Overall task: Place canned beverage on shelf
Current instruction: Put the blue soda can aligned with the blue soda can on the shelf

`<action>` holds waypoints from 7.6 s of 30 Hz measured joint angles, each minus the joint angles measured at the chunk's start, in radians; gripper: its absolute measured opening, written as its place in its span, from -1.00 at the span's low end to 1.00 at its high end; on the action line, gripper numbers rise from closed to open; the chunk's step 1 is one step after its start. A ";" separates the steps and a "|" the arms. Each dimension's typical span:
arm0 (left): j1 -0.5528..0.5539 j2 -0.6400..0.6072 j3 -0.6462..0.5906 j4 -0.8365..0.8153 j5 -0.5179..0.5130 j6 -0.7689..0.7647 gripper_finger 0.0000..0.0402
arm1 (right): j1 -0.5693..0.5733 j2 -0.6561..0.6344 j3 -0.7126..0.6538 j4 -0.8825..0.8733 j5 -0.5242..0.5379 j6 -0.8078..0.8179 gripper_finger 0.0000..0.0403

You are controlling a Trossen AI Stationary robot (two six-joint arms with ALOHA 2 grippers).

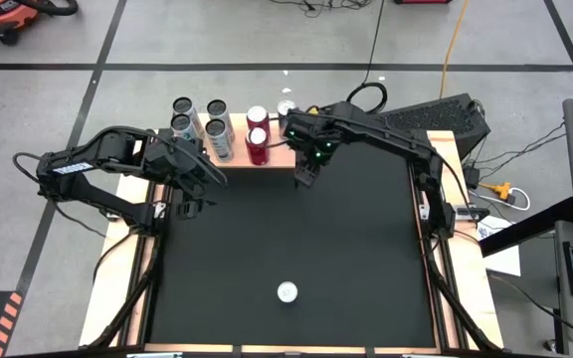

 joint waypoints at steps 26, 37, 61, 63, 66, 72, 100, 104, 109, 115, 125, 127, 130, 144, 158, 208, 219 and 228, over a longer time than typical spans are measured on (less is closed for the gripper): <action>0.000 0.000 0.000 0.000 0.000 -0.001 0.95 | 0.031 0.001 0.000 0.031 -0.007 0.025 -0.12; 0.000 0.000 0.000 0.000 0.000 -0.001 0.95 | 0.110 0.032 -0.001 0.015 -0.003 -0.080 0.37; 0.000 0.000 0.000 0.000 0.000 -0.001 0.95 | 0.473 0.056 -0.001 0.108 -0.158 0.180 0.98; 0.000 0.000 0.000 0.000 0.000 -0.001 0.95 | 0.504 0.063 -0.001 0.161 -0.157 0.161 0.97; 0.000 0.000 0.000 0.000 0.000 -0.001 0.95 | 0.545 0.077 -0.001 0.225 -0.157 0.132 0.97; 0.000 0.000 0.000 0.000 0.000 -0.001 0.95 | 0.599 0.098 -0.001 0.298 -0.160 0.210 0.97; 0.000 0.000 0.000 0.000 0.000 -0.001 0.95 | 0.629 0.153 0.000 0.242 -0.158 0.260 0.96; 0.000 0.000 0.000 0.000 0.000 -0.001 0.95 | 0.631 0.173 0.000 0.249 -0.158 0.258 0.96; 0.000 0.000 0.000 0.000 0.000 -0.001 0.95 | 0.634 0.215 0.000 0.262 -0.160 0.254 0.96; 0.000 0.000 0.000 0.000 0.000 -0.001 0.95 | 0.634 0.260 0.000 0.256 -0.160 0.229 0.96; 0.000 0.000 0.000 0.000 0.000 -0.001 0.95 | 0.634 0.297 -0.001 0.284 -0.161 0.213 0.96; 0.000 0.000 0.000 0.000 0.000 -0.001 0.95 | 0.634 0.303 -0.001 0.299 -0.161 0.209 0.96; 0.000 0.000 0.000 0.000 0.000 -0.001 0.95 | 0.634 0.308 -0.001 0.302 -0.161 0.207 0.96; 0.000 0.000 0.000 0.000 0.000 -0.001 0.95 | 0.634 0.314 -0.001 0.286 -0.165 0.199 0.29; 0.000 0.000 0.000 0.000 0.000 -0.001 0.95 | 0.623 0.311 0.000 0.253 -0.164 0.184 -0.04; 0.000 0.000 0.000 -0.001 0.000 -0.002 0.95 | -0.007 -0.064 0.006 0.271 0.182 -0.217 -0.04; 0.000 0.000 0.000 -0.001 -0.062 -0.001 0.95 | -0.070 -0.067 0.006 0.287 0.021 -0.182 -0.04; 0.000 0.000 0.000 -0.001 -0.072 -0.002 0.95 | -0.071 -0.066 0.006 0.287 0.020 -0.178 -0.04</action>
